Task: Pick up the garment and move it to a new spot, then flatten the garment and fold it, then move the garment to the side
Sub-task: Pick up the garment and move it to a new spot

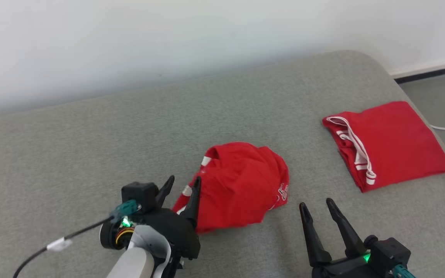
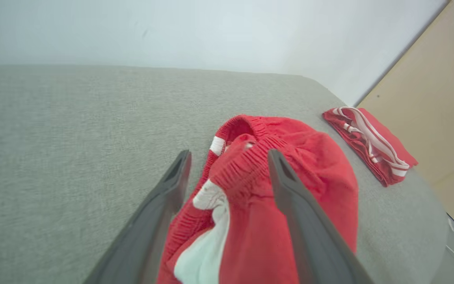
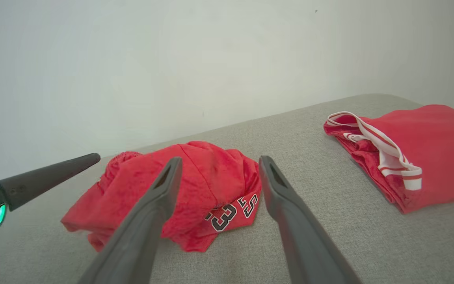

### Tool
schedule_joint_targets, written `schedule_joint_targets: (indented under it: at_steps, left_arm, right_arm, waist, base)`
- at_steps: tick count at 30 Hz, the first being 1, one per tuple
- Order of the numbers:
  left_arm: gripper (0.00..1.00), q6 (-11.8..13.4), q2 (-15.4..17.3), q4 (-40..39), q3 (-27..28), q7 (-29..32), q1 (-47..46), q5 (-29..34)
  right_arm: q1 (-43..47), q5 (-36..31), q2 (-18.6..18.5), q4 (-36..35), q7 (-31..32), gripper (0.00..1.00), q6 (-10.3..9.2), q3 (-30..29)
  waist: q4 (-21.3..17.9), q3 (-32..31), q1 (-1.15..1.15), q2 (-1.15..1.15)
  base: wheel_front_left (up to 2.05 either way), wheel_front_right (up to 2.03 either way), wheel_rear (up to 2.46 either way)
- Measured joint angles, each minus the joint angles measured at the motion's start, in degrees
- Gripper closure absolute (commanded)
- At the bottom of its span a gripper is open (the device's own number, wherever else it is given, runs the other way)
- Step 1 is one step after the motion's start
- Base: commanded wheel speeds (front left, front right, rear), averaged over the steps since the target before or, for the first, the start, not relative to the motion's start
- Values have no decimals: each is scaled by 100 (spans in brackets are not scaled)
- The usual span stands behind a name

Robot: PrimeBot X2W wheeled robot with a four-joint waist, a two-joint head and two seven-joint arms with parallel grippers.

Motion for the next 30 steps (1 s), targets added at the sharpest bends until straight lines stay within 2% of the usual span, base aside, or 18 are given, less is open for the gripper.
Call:
schedule_joint_targets:
  at_steps: [9, 12, 16, 20, 24, 30]
  left_arm:
    - [0, -105, -47, -614, 233, -1469, 657, -141]
    - [0, -108, -15, -797, 323, -1592, 828, -38]
    - [0, -159, -10, -1162, 732, -1647, 1387, 7]
    - [0, -250, 2, -1649, 1299, -1662, 1891, 482]
    - [0, -322, 11, -1771, 1770, -1662, 2478, 934]
    - [0, -411, 27, -1798, 2176, -1662, 2996, 1497]
  right_arm:
    - [258, -52, -9, -115, -1, 0, 0, -417]
    - [336, -70, -19, -156, -1, 0, 0, -522]
    - [454, -101, -70, -221, 0, 0, 0, -805]
    - [569, -141, -108, -245, 0, 0, 0, -1045]
    - [682, -162, -138, -215, 0, 0, 0, -1162]
    - [857, -211, -241, -35, 58, 0, 0, -1185]
  waist:
    - [565, -238, 0, 0]
    - [688, -289, 0, 0]
    - [902, -385, 0, 0]
    - [1055, -478, 0, 0]
    - [1132, -571, -1, 0]
    - [1183, -667, -1, 0]
  base:
    - [0, 0, 0]
    - [0, 0, 0]
    - [0, 0, 0]
    - [0, 0, 0]
    - [0, 0, 0]
    - [0, 0, 0]
